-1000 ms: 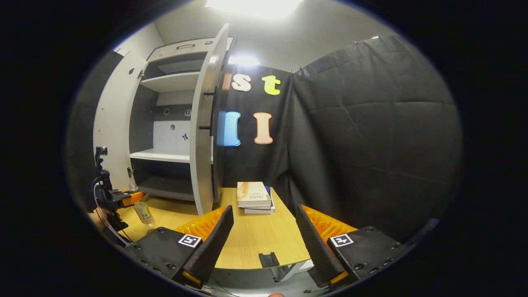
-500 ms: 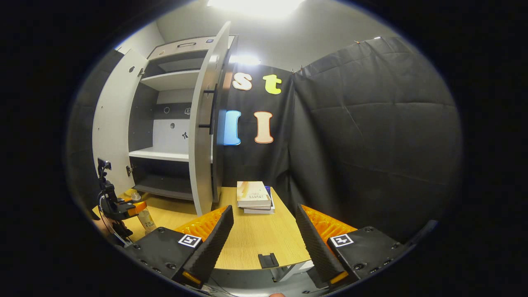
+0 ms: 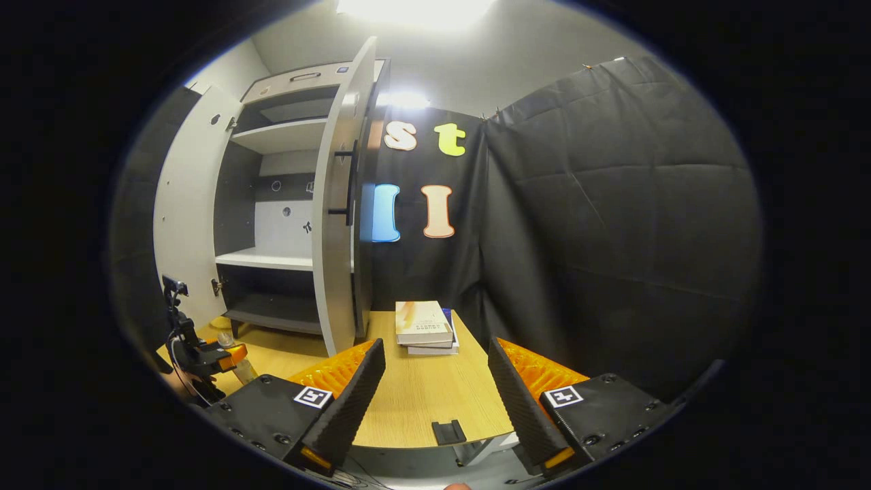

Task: Grasp the bottle in the cabinet with the left hand and place it on the coaster, then close the right door with the right hand and the left door with the left hand.

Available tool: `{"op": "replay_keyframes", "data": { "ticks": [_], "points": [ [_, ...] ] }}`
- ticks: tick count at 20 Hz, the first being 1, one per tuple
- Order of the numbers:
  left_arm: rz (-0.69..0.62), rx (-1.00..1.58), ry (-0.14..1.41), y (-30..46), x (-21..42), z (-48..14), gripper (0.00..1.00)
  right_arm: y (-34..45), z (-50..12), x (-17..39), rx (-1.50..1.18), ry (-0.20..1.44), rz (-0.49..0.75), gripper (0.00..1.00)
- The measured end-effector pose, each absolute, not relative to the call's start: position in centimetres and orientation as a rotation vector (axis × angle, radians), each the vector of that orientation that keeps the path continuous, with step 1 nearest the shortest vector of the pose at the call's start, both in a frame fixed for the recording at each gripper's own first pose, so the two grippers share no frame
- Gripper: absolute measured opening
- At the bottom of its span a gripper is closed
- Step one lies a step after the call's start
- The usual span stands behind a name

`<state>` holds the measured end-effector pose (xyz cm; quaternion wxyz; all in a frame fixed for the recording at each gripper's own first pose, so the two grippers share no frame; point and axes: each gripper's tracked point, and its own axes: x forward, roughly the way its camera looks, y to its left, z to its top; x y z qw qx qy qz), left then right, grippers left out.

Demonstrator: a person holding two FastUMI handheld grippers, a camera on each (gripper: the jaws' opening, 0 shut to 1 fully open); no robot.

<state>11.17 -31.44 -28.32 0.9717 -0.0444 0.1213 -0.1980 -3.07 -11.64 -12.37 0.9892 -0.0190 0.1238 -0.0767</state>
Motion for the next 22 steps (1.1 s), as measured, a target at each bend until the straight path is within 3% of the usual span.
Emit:
{"op": "replay_keyframes", "data": {
  "ticks": [5, 12, 22],
  "points": [
    [-0.386, -0.078, 0.218, -30.6, 10.1, -25.1, 0.85, -11.5, -10.8, -2.5, -0.003, 0.212, -0.135, 0.97],
    [-0.393, -0.125, 0.131, -28.9, 5.9, -15.6, 0.85, -11.5, -7.4, -0.5, 0.026, 0.157, -0.082, 0.97],
    [-0.265, -0.105, 0.086, -19.8, 2.7, -6.1, 0.86, -12.5, -3.0, 6.1, 0.044, 0.142, -0.065, 0.97]
  ]
}}
